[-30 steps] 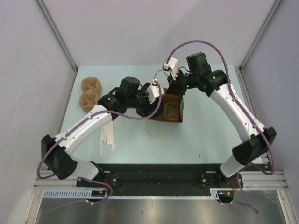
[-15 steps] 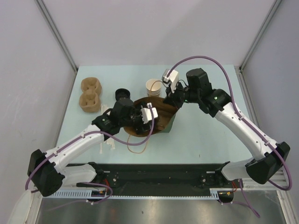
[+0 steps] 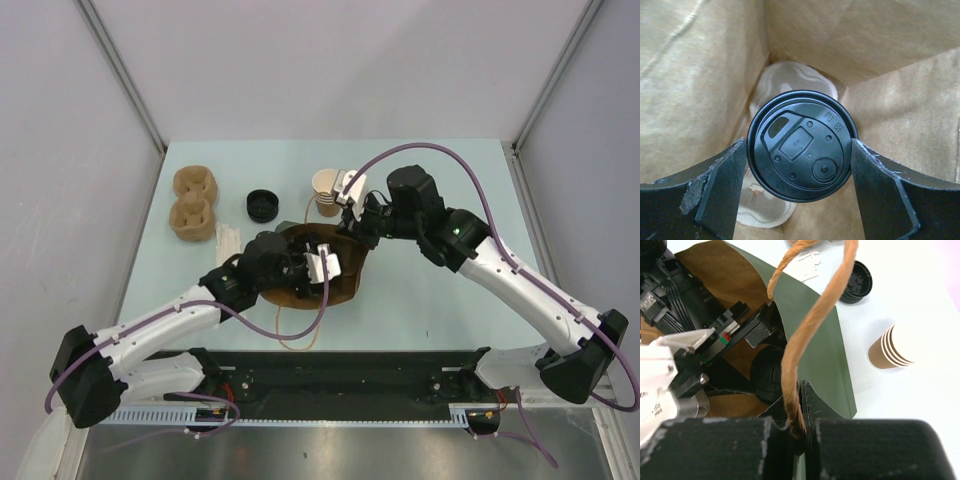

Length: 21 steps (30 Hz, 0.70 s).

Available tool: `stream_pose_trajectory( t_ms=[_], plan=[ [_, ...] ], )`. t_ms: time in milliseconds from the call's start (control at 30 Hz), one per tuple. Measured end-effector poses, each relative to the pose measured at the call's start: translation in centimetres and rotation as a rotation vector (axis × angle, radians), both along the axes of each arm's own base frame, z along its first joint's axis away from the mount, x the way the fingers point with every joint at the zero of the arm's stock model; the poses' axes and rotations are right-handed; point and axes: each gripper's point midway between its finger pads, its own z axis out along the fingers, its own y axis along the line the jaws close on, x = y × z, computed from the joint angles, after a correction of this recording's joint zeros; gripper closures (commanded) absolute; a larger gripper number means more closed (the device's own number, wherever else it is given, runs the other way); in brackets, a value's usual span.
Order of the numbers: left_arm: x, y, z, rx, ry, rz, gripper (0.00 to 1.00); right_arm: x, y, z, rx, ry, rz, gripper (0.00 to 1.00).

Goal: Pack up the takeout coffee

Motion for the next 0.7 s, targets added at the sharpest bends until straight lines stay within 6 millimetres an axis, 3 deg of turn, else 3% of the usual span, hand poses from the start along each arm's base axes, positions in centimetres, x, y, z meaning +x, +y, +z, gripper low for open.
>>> stream_pose_trajectory(
  t_ms=[200,533,700],
  plan=[
    [-0.2,0.1,-0.6,-0.010,-0.059,-0.013,0.53,-0.5,0.5,-0.1,-0.002,-0.007,0.018,1.00],
    [-0.9,-0.6,1.9,-0.087,-0.182,-0.080,0.53,-1.0,1.0,0.0,0.011,0.001,0.034,1.00],
    [-0.8,-1.0,1.9,-0.089,-0.196,-0.092,0.53,-1.4,1.4,0.2,0.020,0.007,0.047,1.00]
  ],
)
